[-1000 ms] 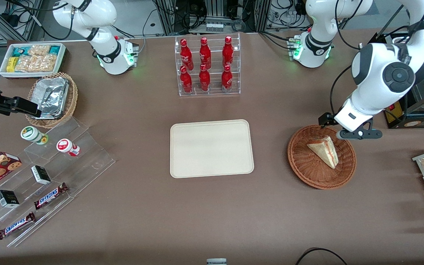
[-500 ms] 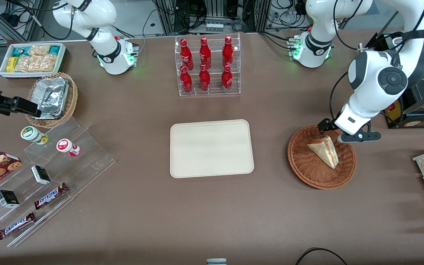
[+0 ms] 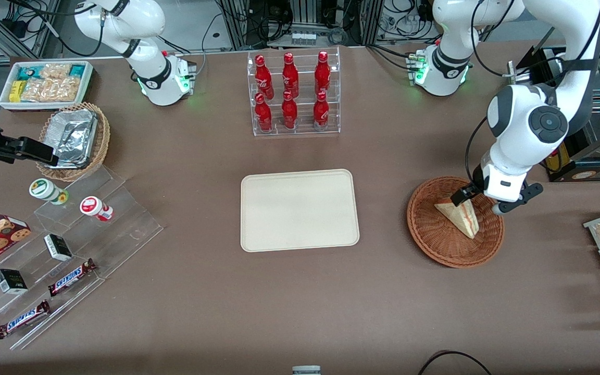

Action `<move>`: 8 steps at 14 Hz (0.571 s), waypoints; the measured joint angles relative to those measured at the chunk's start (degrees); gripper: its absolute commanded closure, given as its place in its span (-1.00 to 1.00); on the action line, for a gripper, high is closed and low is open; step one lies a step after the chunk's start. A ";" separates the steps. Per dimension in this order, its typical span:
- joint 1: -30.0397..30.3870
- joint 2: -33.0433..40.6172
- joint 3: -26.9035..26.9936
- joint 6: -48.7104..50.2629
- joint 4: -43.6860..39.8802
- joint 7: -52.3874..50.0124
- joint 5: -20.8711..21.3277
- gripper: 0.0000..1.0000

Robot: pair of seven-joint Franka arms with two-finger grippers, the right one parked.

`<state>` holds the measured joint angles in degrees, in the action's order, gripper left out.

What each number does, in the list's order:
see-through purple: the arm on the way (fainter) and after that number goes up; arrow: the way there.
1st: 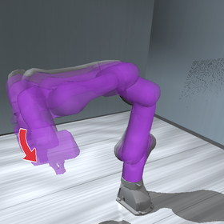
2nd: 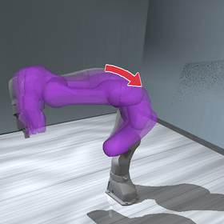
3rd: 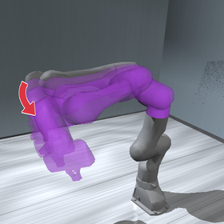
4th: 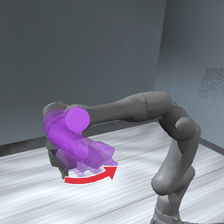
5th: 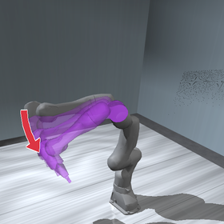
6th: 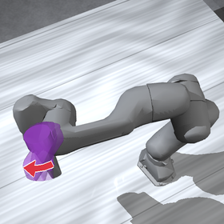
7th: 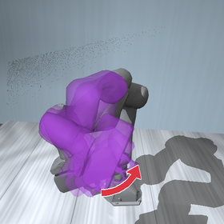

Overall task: Place sandwich from basket to tray
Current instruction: 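Lower the open left gripper around the wrapped sandwich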

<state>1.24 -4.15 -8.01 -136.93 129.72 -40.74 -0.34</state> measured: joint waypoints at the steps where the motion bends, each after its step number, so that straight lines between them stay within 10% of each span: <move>1: 0.28 -0.38 0.07 -0.89 0.13 -1.64 -0.66 -1.00; 8: 0.83 -3.76 0.14 -2.81 0.47 -6.83 -1.53 -1.00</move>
<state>2.06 -7.91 -7.88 -139.74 130.19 -47.57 -1.87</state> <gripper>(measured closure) 0.000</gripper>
